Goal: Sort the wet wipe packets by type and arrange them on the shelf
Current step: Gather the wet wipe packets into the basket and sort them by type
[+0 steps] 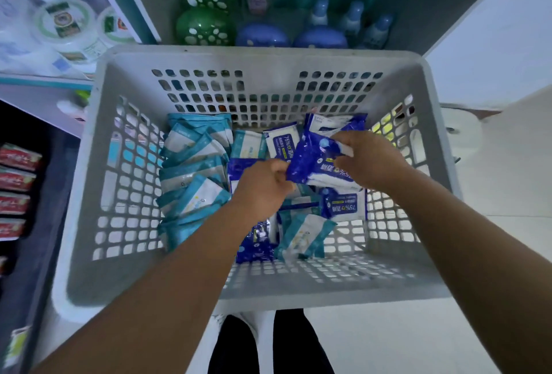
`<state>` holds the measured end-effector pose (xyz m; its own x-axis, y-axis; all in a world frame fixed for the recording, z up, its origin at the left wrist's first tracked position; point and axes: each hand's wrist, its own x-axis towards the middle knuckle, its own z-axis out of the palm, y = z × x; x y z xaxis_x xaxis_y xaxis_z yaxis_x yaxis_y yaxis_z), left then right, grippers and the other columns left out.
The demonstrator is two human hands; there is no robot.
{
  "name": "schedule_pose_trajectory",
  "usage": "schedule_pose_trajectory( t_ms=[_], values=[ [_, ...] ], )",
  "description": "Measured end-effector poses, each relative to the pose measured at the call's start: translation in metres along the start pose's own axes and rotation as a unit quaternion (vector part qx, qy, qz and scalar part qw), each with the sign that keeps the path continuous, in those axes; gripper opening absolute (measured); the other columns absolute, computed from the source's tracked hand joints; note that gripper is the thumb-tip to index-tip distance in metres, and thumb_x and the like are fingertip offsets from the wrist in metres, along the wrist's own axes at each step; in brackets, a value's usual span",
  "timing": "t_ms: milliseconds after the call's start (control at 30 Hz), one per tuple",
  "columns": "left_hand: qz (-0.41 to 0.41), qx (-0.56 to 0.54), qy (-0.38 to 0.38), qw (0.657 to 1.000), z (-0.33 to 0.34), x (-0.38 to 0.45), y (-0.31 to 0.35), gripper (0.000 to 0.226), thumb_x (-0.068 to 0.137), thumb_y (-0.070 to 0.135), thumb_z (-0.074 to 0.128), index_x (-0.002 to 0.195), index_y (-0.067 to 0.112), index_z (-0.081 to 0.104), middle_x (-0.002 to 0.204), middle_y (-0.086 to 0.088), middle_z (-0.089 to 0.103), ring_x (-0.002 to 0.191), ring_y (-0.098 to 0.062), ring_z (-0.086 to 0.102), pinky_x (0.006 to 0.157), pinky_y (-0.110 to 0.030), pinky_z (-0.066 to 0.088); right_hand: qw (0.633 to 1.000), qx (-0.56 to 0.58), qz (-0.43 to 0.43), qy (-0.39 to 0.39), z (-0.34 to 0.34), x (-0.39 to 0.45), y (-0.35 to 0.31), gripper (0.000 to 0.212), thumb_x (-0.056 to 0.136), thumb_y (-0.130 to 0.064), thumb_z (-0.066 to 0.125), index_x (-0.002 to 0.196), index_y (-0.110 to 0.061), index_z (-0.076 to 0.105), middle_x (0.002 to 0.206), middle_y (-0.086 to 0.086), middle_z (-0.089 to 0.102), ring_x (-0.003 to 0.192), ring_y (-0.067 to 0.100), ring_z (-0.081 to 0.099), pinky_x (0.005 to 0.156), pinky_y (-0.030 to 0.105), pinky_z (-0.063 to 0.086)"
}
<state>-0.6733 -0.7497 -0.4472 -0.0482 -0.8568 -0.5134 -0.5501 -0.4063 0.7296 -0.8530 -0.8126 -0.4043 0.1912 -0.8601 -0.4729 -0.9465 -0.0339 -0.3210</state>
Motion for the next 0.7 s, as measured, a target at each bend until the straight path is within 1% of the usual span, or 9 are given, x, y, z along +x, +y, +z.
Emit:
schedule_pose_trajectory(
  t_ms=[33, 67, 100, 133, 233, 300, 467, 600, 700],
  values=[
    [0.017, 0.055, -0.030, 0.998, 0.006, 0.000, -0.002, 0.036, 0.092, 0.016, 0.059, 0.128, 0.012, 0.056, 0.119, -0.005, 0.062, 0.106, -0.020, 0.058, 0.088, -0.026, 0.045, 0.998, -0.068, 0.012, 0.011, -0.002, 0.000, 0.007, 0.041, 0.093, -0.017, 0.054, 0.132, -0.027, 0.052, 0.122, 0.008, 0.062, 0.100, 0.027, 0.060, 0.079, 0.033, 0.049],
    [0.034, 0.111, -0.058, 0.992, 0.012, -0.001, -0.003, 0.043, 0.093, 0.018, 0.059, 0.135, 0.014, 0.050, 0.131, -0.006, 0.056, 0.117, -0.021, 0.053, 0.096, -0.029, 0.042, 0.992, -0.128, 0.019, 0.009, -0.001, 0.000, 0.013, 0.041, 0.092, -0.015, 0.052, 0.132, -0.028, 0.052, 0.119, 0.010, 0.062, 0.102, 0.029, 0.060, 0.081, 0.036, 0.051],
    [0.046, 0.157, -0.082, 0.983, 0.017, -0.002, -0.005, 0.047, 0.093, 0.020, 0.059, 0.138, 0.015, 0.047, 0.138, -0.006, 0.051, 0.124, -0.022, 0.049, 0.100, -0.031, 0.040, 0.984, -0.178, 0.021, -0.003, 0.001, -0.001, 0.017, 0.042, 0.091, -0.013, 0.052, 0.130, -0.028, 0.052, 0.116, 0.009, 0.064, 0.101, 0.030, 0.061, 0.081, 0.037, 0.052],
    [0.051, 0.188, -0.103, 0.976, 0.023, -0.003, -0.008, 0.049, 0.092, 0.021, 0.060, 0.139, 0.016, 0.046, 0.141, -0.006, 0.048, 0.126, -0.023, 0.047, 0.101, -0.033, 0.039, 0.977, -0.213, 0.022, -0.026, 0.006, -0.001, 0.021, 0.042, 0.090, -0.010, 0.051, 0.128, -0.028, 0.053, 0.112, 0.009, 0.065, 0.100, 0.029, 0.061, 0.080, 0.037, 0.052],
    [0.062, 0.236, -0.134, 0.960, 0.034, -0.001, -0.014, 0.041, 0.089, 0.019, 0.062, 0.130, 0.019, 0.056, 0.128, -0.007, 0.056, 0.113, -0.025, 0.054, 0.091, -0.034, 0.047, 0.961, -0.260, 0.009, -0.092, 0.025, 0.000, 0.028, 0.043, 0.089, -0.009, 0.052, 0.128, -0.028, 0.052, 0.118, 0.005, 0.063, 0.105, 0.026, 0.061, 0.081, 0.035, 0.050],
    [0.071, 0.272, -0.136, 0.950, 0.038, 0.000, -0.016, 0.035, 0.088, 0.019, 0.061, 0.123, 0.021, 0.062, 0.121, -0.007, 0.059, 0.108, -0.025, 0.056, 0.088, -0.037, 0.050, 0.954, -0.277, 0.005, -0.113, 0.040, 0.002, 0.032, 0.040, 0.090, -0.012, 0.052, 0.128, -0.026, 0.053, 0.122, 0.004, 0.061, 0.110, 0.026, 0.059, 0.085, 0.035, 0.048],
    [0.069, 0.351, -0.124, 0.925, 0.043, 0.003, -0.020, 0.027, 0.091, 0.016, 0.055, 0.116, 0.013, 0.064, 0.116, -0.009, 0.053, 0.108, -0.028, 0.052, 0.085, -0.040, 0.049, 0.946, -0.300, -0.004, -0.127, 0.063, 0.016, 0.037, 0.032, 0.092, -0.014, 0.054, 0.123, -0.020, 0.059, 0.117, 0.006, 0.064, 0.108, 0.026, 0.060, 0.089, 0.036, 0.050],
    [0.020, 0.339, -0.117, 0.933, 0.037, 0.003, -0.032, 0.018, 0.089, 0.011, 0.054, 0.104, 0.006, 0.063, 0.110, -0.011, 0.055, 0.096, -0.029, 0.057, 0.076, -0.037, 0.048, 0.955, -0.270, -0.005, -0.126, 0.064, 0.025, 0.044, 0.030, 0.090, -0.013, 0.054, 0.120, -0.019, 0.060, 0.116, 0.006, 0.064, 0.108, 0.027, 0.060, 0.086, 0.035, 0.049],
    [-0.007, 0.355, -0.137, 0.925, 0.031, -0.001, -0.036, 0.020, 0.089, 0.010, 0.054, 0.108, 0.006, 0.060, 0.112, -0.010, 0.054, 0.099, -0.027, 0.057, 0.078, -0.035, 0.047, 0.960, -0.253, -0.012, -0.118, 0.060, 0.024, 0.049, 0.030, 0.090, -0.015, 0.055, 0.120, -0.019, 0.059, 0.118, 0.006, 0.064, 0.108, 0.026, 0.060, 0.086, 0.035, 0.049]
  ],
)
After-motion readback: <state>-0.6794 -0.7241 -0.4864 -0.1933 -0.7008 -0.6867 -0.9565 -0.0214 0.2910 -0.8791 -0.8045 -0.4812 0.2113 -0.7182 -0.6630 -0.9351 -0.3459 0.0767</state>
